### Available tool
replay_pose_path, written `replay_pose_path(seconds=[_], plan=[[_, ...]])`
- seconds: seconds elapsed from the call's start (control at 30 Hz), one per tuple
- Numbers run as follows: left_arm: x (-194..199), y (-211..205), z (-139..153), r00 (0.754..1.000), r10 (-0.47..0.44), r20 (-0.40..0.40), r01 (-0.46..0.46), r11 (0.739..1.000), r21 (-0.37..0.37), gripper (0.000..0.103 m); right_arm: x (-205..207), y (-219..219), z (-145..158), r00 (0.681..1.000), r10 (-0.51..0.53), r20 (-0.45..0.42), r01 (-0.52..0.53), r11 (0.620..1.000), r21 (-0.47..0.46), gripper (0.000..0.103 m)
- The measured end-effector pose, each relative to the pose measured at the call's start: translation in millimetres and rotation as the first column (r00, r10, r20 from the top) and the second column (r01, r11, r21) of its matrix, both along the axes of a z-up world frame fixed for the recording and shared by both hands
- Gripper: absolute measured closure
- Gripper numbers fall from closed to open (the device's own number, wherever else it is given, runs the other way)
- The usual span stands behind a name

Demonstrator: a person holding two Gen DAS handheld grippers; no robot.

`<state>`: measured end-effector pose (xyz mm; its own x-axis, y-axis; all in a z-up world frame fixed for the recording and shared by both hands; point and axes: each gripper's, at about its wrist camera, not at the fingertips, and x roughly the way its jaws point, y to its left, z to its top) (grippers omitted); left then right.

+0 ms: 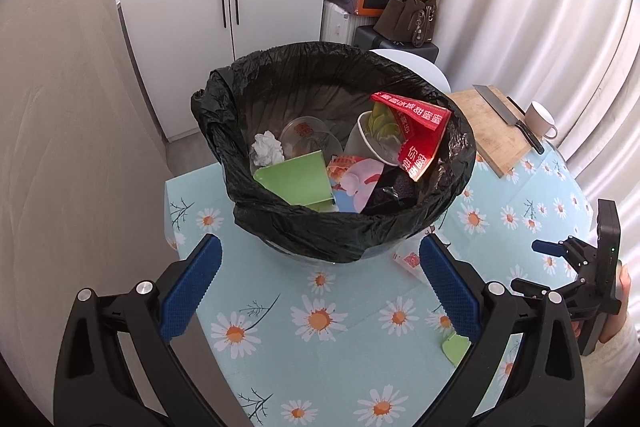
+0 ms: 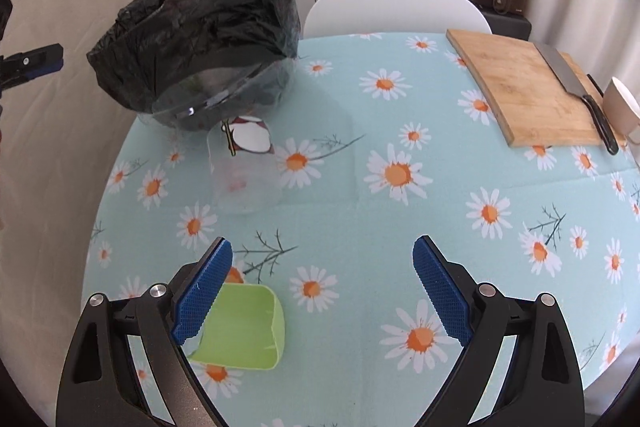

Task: Collect trash
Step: 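Lower the right gripper onto the green plastic piece and grasp it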

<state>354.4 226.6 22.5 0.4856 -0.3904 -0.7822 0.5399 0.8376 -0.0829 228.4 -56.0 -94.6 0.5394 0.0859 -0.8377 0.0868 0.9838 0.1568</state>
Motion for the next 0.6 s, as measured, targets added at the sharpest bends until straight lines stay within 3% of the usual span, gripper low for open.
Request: replay_pose_path(seconds=[0.47, 0.5, 0.57, 0.6], plan=[[-28.6, 10.7, -30.0, 0.998, 0.022, -0.056, -0.02, 0.999, 0.028, 0.006, -23.2, 41.5, -54.9, 0.988, 0.111, -0.111, -0.113, 0.993, -0.015, 0.019], [-29.4, 11.4, -31.9, 0.998, 0.029, -0.06, -0.027, 0.999, 0.033, 0.006, -22.7, 44.6, -57.7, 0.984, 0.131, -0.119, -0.134, 0.991, -0.014, 0.026], [-31.0, 11.9, -35.6, 0.997, 0.039, -0.069, -0.036, 0.999, 0.038, 0.006, -21.1, 50.0, -64.0, 0.974, 0.176, -0.145, -0.181, 0.983, -0.02, 0.074], [-31.7, 11.3, -37.1, 0.996, 0.044, -0.072, -0.041, 0.998, 0.04, 0.006, -20.4, 53.2, -67.8, 0.966, 0.201, -0.16, -0.209, 0.977, -0.038, 0.088]])
